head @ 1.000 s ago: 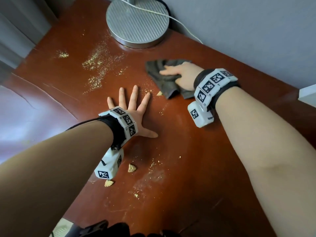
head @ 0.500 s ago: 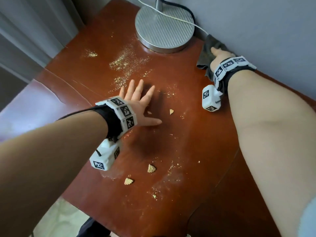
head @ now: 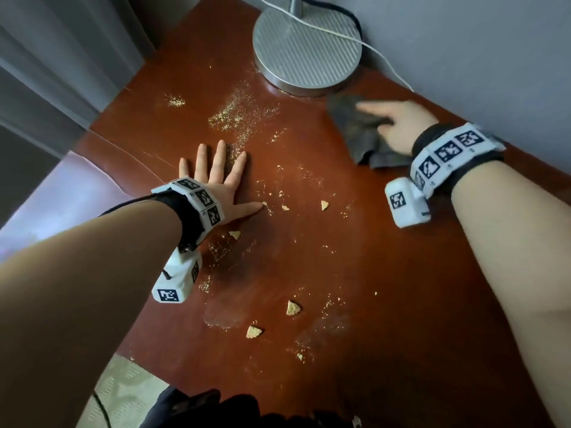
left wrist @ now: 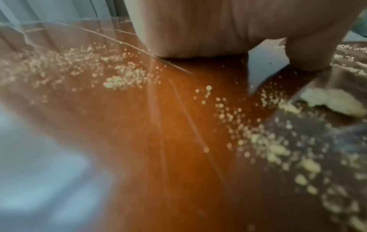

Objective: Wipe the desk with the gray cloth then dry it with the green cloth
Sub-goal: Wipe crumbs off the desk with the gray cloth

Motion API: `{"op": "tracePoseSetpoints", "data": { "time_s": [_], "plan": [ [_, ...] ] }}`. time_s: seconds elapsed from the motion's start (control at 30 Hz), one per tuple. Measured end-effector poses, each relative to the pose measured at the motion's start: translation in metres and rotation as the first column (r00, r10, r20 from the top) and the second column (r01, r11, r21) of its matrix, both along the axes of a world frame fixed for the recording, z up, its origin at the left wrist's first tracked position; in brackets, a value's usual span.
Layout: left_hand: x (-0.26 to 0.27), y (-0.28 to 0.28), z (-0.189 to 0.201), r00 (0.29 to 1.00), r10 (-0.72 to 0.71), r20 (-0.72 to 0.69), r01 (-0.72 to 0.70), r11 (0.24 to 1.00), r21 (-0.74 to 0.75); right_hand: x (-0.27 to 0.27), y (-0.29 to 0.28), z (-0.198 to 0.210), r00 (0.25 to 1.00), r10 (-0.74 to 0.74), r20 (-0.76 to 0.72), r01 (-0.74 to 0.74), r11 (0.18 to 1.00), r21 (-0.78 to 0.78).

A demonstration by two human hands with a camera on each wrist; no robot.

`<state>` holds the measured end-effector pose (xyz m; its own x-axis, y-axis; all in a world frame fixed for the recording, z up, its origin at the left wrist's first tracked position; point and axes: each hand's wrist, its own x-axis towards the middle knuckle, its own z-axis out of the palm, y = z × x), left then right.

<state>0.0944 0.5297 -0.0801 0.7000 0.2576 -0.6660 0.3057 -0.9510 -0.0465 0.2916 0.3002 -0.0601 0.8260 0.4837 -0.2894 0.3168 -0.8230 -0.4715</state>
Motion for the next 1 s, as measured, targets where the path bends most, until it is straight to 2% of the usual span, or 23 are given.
{"op": "tracePoseSetpoints", "data": {
  "time_s": [0.07, 0.13, 0.2, 0.23, 0.33, 0.4, 0.43, 0.5, 0.57, 0.63, 0.7, 0.73, 0.8, 0.87, 0.97, 1.0],
  "plan": [
    [0.000, 0.001, -0.001, 1.000, -0.001, -0.004, 0.001, 1.000, 0.000, 0.019, -0.003, -0.006, 0.968, -0.237, 0.081, 0.243, 0.966, -0.083],
    [-0.001, 0.001, -0.001, 1.000, 0.003, -0.001, -0.003, 1.000, -0.004, 0.024, 0.003, -0.010, 0.953, -0.287, 0.097, 0.302, 0.920, -0.250],
    [-0.001, 0.001, -0.001, 1.000, 0.006, 0.012, -0.006, 1.000, -0.009, 0.015, 0.018, -0.010, 0.979, -0.192, 0.064, 0.202, 0.913, -0.356],
    [-0.001, 0.001, -0.001, 1.000, 0.007, 0.018, -0.007, 1.000, -0.010, 0.006, 0.024, -0.008, 0.991, -0.133, 0.023, 0.132, 0.924, -0.360],
    [-0.002, 0.001, -0.002, 1.000, 0.003, 0.022, -0.003, 1.000, -0.010, -0.036, 0.031, -0.013, 0.992, 0.112, -0.053, -0.120, 0.973, -0.198],
    [-0.002, 0.001, -0.001, 1.000, 0.002, 0.027, -0.002, 1.000, -0.017, -0.060, 0.023, -0.010, 0.949, 0.294, -0.115, -0.310, 0.939, -0.151],
    [-0.002, 0.001, -0.001, 1.000, 0.002, 0.028, -0.002, 1.000, -0.019, -0.063, 0.017, -0.006, 0.930, 0.341, -0.136, -0.358, 0.924, -0.134],
    [-0.001, 0.002, -0.002, 1.000, 0.008, 0.030, -0.007, 1.000, -0.020, -0.052, 0.008, 0.005, 0.961, 0.264, -0.085, -0.269, 0.961, -0.058],
    [-0.001, 0.002, -0.003, 1.000, 0.012, 0.025, -0.011, 1.000, -0.018, -0.024, -0.008, 0.006, 0.999, 0.012, 0.047, -0.011, 1.000, -0.022],
    [-0.001, 0.002, -0.004, 1.000, 0.011, 0.018, -0.011, 1.000, -0.011, 0.001, -0.026, -0.003, 0.952, -0.291, 0.095, 0.298, 0.952, -0.066],
    [0.000, 0.002, -0.004, 1.000, 0.012, 0.014, -0.012, 1.000, -0.006, 0.011, -0.034, -0.009, 0.911, -0.402, 0.092, 0.412, 0.894, -0.176],
    [0.000, 0.002, -0.005, 1.000, 0.012, 0.011, -0.012, 1.000, -0.003, 0.012, -0.032, -0.009, 0.925, -0.369, 0.095, 0.381, 0.894, -0.237],
    [0.000, 0.002, -0.005, 1.000, 0.016, 0.005, -0.016, 1.000, -0.003, 0.003, -0.020, -0.003, 0.978, -0.189, 0.084, 0.207, 0.918, -0.339],
    [0.000, 0.001, -0.005, 1.000, 0.015, 0.009, -0.015, 1.000, -0.003, -0.018, -0.010, -0.003, 0.998, 0.050, 0.039, -0.036, 0.958, -0.286],
    [0.000, 0.001, -0.004, 1.000, 0.009, 0.012, -0.009, 1.000, -0.003, -0.048, -0.010, -0.002, 0.941, 0.318, -0.111, -0.335, 0.922, -0.196],
    [0.000, 0.002, -0.004, 1.000, 0.009, 0.013, -0.009, 1.000, -0.002, -0.051, -0.013, 0.000, 0.924, 0.358, -0.136, -0.378, 0.909, -0.177]
  ]
}}
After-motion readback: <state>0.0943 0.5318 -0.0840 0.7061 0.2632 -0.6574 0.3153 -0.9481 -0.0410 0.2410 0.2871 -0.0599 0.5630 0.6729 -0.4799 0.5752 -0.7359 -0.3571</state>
